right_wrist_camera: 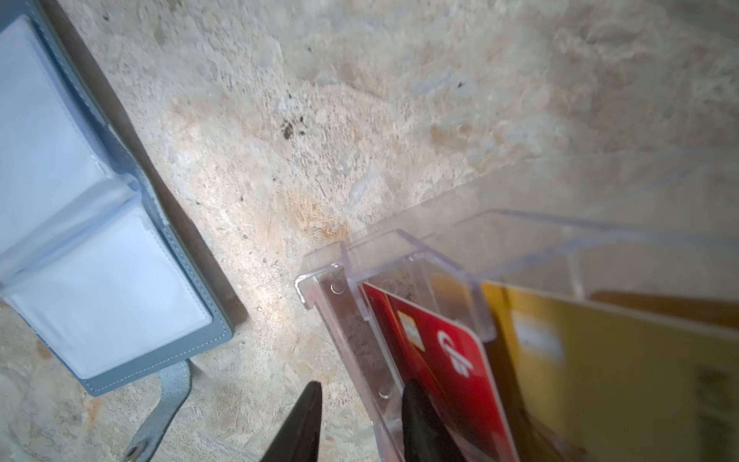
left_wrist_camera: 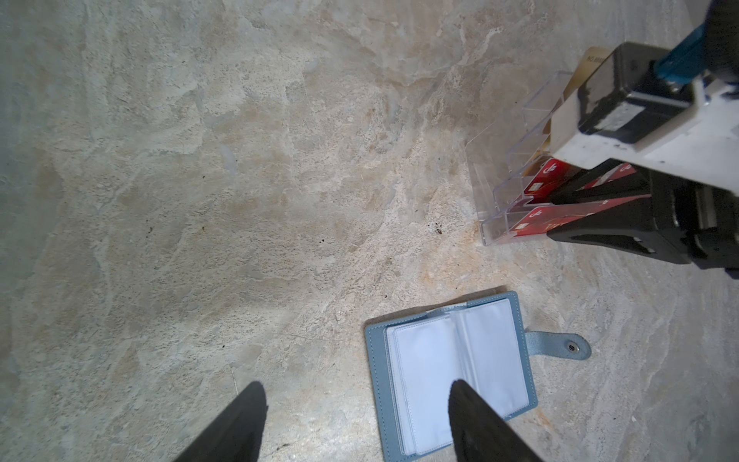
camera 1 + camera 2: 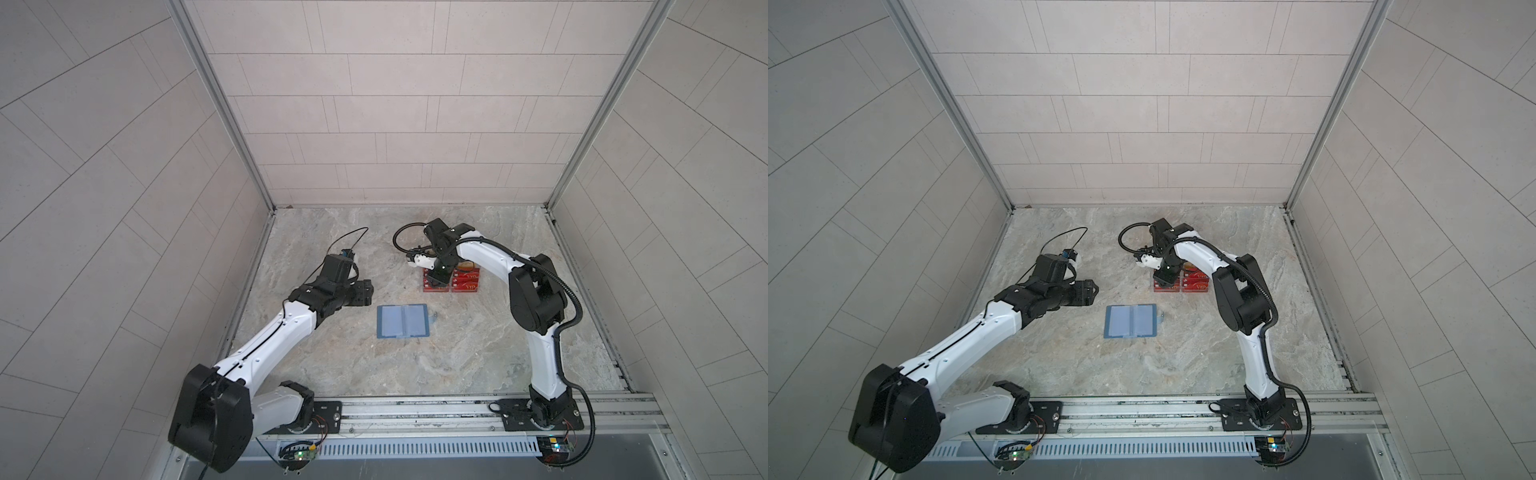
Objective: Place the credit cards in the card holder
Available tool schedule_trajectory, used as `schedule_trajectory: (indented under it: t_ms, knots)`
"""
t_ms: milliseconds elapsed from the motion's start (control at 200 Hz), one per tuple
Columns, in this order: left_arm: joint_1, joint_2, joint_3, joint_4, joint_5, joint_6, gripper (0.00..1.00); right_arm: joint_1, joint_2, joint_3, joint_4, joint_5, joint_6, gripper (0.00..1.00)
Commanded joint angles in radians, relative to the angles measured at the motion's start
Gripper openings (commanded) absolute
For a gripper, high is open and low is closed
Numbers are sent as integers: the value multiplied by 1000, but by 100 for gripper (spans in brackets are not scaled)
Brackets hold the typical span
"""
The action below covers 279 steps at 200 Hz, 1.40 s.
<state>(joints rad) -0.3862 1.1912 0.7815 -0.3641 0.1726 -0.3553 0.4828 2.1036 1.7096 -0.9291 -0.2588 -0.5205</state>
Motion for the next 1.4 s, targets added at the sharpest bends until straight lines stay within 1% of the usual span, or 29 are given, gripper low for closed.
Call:
schedule_trajectory:
  t_ms: [0, 90, 125, 180, 325, 370, 606, 681, 811, 961, 1001, 1011, 1061, 1312, 1392]
  knots:
    - [6, -18, -17, -12, -3, -13, 76, 8, -12, -19, -22, -10, -31, 35]
    - [6, -21, -23, -9, -3, -16, 76, 11, -18, -30, -25, 9, -36, 34]
    - [6, -23, -25, -5, -3, -17, 76, 13, -20, -33, -25, 15, -40, 32]
    - [7, -24, -27, -4, -1, -19, 76, 14, -25, -40, -23, 20, -41, 31]
    - [6, -24, -24, -8, 1, -16, 76, 19, -31, -48, -9, 30, -41, 30]
    - [6, -27, -25, -9, -1, -15, 76, 20, -31, -48, -8, 34, -42, 27]
    - [7, -23, -42, 22, 8, -36, 76, 22, -68, -91, 29, 21, -36, 25]
    - [6, -13, -35, 17, 14, -42, 76, 20, -63, -85, 24, 31, -36, 19]
    - [6, -26, -34, 3, 14, -36, 76, 22, -52, -70, 13, 36, -35, 19]
    - [6, -43, -39, -6, 4, -36, 76, 21, -56, -74, 18, 5, -34, 19]
    - [6, -43, -39, -6, 3, -37, 76, 22, -55, -69, 13, 6, -35, 18]
    - [6, -44, -39, -6, 4, -37, 76, 22, -54, -67, 13, 5, -35, 17]
    - [7, -44, -38, -6, 4, -38, 76, 22, -50, -61, 3, 9, -40, 14]
    - [6, -42, -28, -12, 14, -36, 76, 22, -55, -48, -19, 4, -47, 13]
    - [6, -41, -24, -16, 15, -37, 76, 22, -62, -47, -24, 3, -47, 10]
